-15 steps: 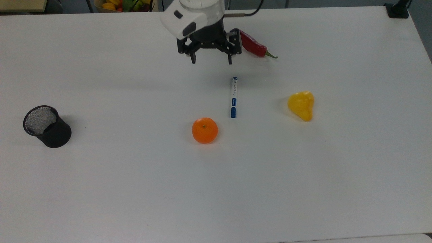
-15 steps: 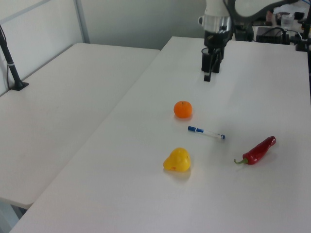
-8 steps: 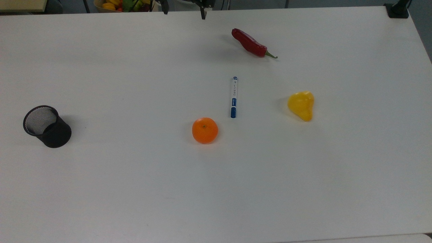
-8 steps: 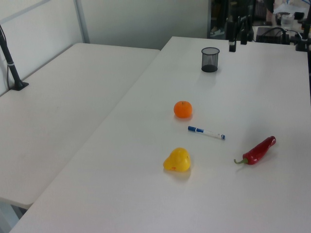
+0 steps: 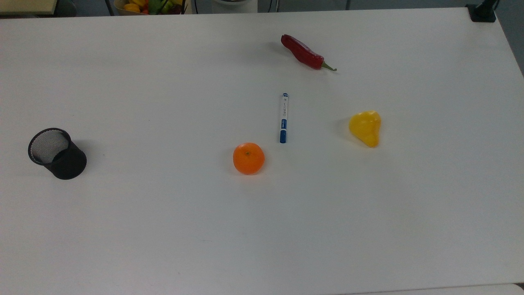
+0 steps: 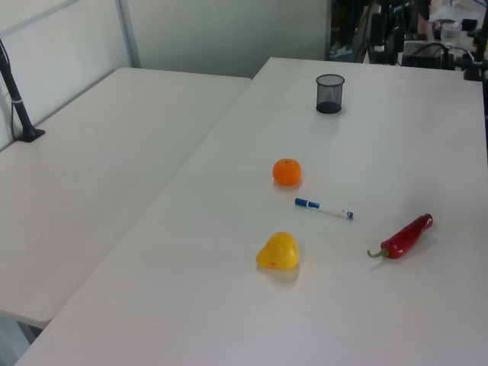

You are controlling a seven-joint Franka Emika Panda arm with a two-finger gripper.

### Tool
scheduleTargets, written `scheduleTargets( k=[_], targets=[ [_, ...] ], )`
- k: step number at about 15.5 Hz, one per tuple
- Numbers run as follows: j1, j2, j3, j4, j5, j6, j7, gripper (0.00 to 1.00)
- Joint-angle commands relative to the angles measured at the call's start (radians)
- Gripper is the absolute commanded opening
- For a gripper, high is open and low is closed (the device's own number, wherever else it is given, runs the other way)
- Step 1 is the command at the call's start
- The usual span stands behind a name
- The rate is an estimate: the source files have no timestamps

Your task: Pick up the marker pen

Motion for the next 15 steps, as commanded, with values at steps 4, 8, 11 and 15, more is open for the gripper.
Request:
scheduleTargets(
  k=[4,8,11,15],
  targets=[
    [0.037,0.012,-0.039,-0.003,-0.003,0.171,-0.121,1.00],
    [0.032,0.012,-0.043,-0.003,-0.008,0.185,-0.241,1.00],
    [0.037,0.012,-0.048,-0.003,-0.010,0.185,-0.240,1.00],
    [0.037,0.010,-0.046,-0.004,-0.014,0.181,-0.240,1.00]
  ],
)
